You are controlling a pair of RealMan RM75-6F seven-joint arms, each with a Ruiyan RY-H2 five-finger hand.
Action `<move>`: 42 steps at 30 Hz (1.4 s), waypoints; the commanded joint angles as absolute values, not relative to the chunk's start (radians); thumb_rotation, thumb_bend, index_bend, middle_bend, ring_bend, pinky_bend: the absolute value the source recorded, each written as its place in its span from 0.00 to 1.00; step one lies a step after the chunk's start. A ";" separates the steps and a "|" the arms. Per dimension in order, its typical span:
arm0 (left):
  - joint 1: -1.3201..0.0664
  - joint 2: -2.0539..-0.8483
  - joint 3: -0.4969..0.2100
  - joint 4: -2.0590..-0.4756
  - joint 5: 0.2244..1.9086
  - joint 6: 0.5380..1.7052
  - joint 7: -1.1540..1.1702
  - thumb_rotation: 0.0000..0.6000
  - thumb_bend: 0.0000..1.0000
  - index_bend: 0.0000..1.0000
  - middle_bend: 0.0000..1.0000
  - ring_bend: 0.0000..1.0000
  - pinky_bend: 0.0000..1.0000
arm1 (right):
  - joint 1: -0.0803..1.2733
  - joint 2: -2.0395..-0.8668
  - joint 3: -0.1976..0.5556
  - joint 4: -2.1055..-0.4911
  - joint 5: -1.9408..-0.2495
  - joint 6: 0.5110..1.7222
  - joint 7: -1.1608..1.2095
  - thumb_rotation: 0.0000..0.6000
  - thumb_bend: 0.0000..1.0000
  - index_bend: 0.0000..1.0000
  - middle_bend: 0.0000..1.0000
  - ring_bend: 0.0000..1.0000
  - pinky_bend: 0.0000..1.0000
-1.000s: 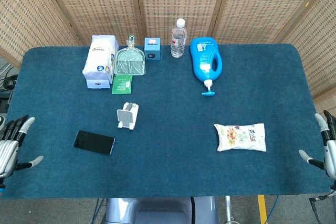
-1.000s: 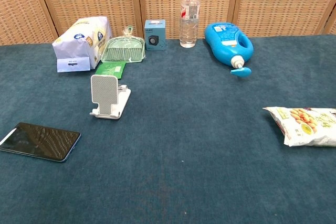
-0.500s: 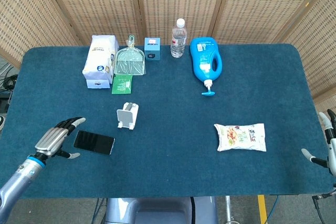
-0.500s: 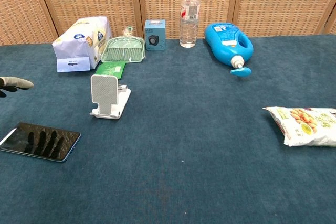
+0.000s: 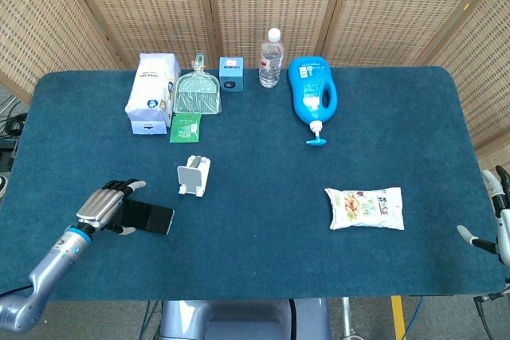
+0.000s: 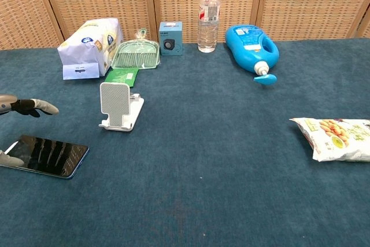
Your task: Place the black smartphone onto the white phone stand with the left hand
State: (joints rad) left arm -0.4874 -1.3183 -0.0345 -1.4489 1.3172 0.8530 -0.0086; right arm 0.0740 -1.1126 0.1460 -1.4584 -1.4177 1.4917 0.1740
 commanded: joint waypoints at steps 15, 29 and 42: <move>-0.515 -1.384 -0.014 -1.408 1.264 0.836 0.121 1.00 0.00 0.17 0.18 0.17 0.11 | 0.078 -1.112 0.148 -1.452 -1.411 1.480 0.188 1.00 0.05 0.00 0.00 0.00 0.00; -0.487 -1.434 -0.013 -1.404 1.229 0.913 0.189 1.00 0.00 0.24 0.24 0.23 0.18 | 0.082 -1.110 0.147 -1.448 -1.407 1.467 0.202 1.00 0.05 0.00 0.00 0.00 0.00; -0.465 -1.474 -0.014 -1.403 1.197 0.960 0.249 1.00 0.04 0.34 0.34 0.34 0.31 | 0.083 -1.107 0.146 -1.449 -1.408 1.463 0.210 1.00 0.05 0.00 0.00 0.00 0.00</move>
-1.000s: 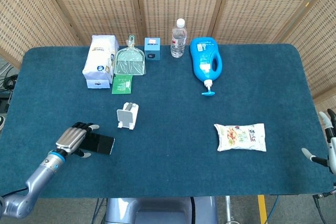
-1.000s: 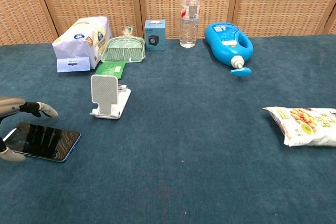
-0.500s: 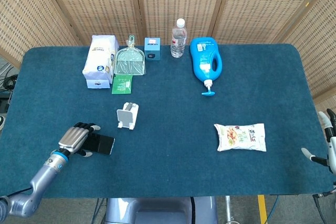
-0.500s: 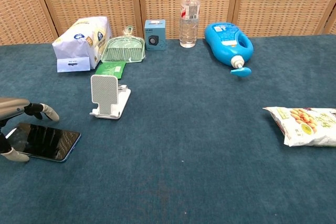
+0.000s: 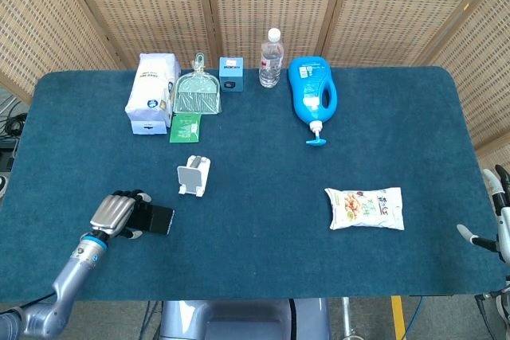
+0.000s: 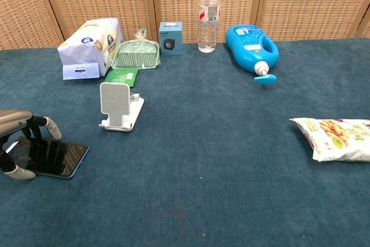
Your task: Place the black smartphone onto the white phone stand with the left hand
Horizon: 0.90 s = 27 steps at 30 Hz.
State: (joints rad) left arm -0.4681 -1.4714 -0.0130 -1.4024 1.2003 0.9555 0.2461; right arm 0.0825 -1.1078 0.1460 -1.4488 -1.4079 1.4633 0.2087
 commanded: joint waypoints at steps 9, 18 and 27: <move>-0.454 -1.465 -0.018 -1.399 1.240 0.997 0.202 1.00 0.08 0.40 0.44 0.42 0.43 | 0.082 -1.106 0.146 -1.448 -1.408 1.463 0.214 1.00 0.05 0.00 0.00 0.00 0.00; -0.442 -1.432 -0.017 -1.410 1.294 1.038 0.159 1.00 0.07 0.42 0.45 0.43 0.43 | 0.083 -1.105 0.145 -1.448 -1.406 1.459 0.217 1.00 0.05 0.00 0.00 0.00 0.00; -0.472 -1.407 -0.034 -1.326 1.506 1.180 0.049 1.00 0.03 0.43 0.46 0.43 0.43 | 0.086 -1.108 0.148 -1.444 -1.398 1.454 0.207 1.00 0.05 0.00 0.00 0.00 0.00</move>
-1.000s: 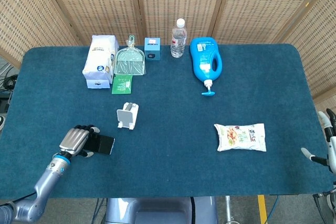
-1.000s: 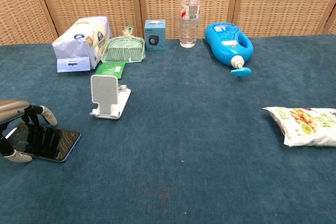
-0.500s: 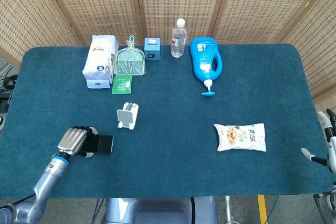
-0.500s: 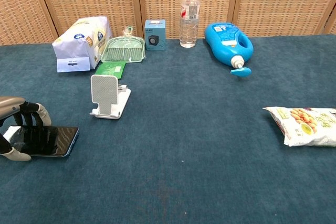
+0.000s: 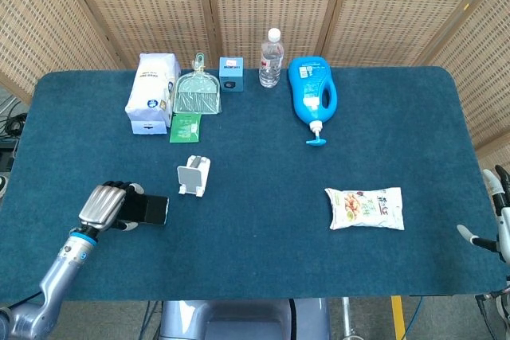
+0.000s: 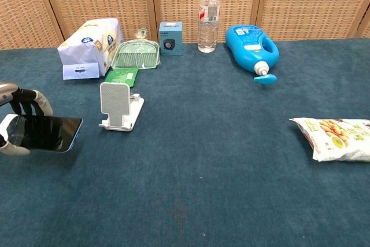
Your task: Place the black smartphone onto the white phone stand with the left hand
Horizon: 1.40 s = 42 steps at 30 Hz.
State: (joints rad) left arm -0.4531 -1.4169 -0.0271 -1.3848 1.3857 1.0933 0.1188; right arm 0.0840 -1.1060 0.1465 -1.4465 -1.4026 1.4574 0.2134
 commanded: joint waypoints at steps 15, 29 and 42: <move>-0.752 -1.388 -0.024 -0.890 2.002 1.430 0.109 1.00 0.02 0.46 0.47 0.43 0.43 | 0.098 -1.122 0.184 -1.428 -1.300 1.407 0.163 1.00 0.05 0.00 0.00 0.00 0.00; -0.918 -1.501 0.096 -0.527 2.166 1.504 0.087 1.00 0.00 0.46 0.47 0.43 0.42 | 0.090 -1.133 0.190 -1.434 -1.286 1.429 0.110 1.00 0.05 0.00 0.00 0.00 0.00; -0.954 -1.591 0.202 -0.333 2.188 1.554 0.108 1.00 0.00 0.46 0.47 0.43 0.42 | 0.099 -1.144 0.195 -1.421 -1.270 1.405 0.097 1.00 0.05 0.00 0.00 0.00 0.00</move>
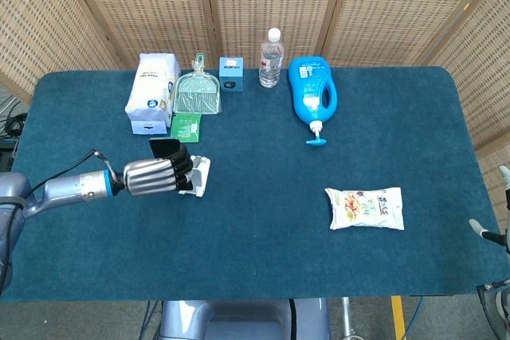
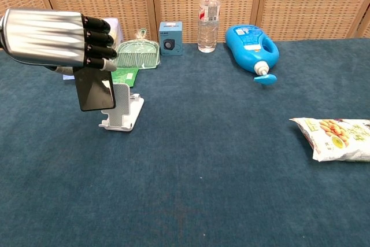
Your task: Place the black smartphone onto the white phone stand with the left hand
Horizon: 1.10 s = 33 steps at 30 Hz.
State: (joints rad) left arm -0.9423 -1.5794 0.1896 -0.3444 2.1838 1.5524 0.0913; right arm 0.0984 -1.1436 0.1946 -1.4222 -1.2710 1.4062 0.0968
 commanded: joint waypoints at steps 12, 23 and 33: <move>-1.007 -1.628 0.262 -0.341 2.167 1.477 0.172 1.00 0.01 0.46 0.47 0.43 0.42 | 0.098 -1.139 0.197 -1.411 -1.269 1.393 0.126 1.00 0.05 0.00 0.00 0.00 0.00; -1.010 -1.656 0.287 -0.341 2.144 1.460 0.238 1.00 0.01 0.46 0.47 0.43 0.42 | 0.097 -1.136 0.197 -1.409 -1.269 1.387 0.139 1.00 0.05 0.00 0.00 0.00 0.00; -0.990 -1.675 0.317 -0.343 2.139 1.469 0.299 1.00 0.00 0.46 0.47 0.43 0.42 | 0.093 -1.128 0.195 -1.410 -1.277 1.386 0.165 1.00 0.05 0.00 0.00 0.00 0.00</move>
State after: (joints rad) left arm -0.9924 -1.6710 0.3136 -0.3425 2.1407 1.4704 0.2940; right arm 0.0936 -1.1285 0.1956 -1.4097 -1.2764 1.3860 0.1650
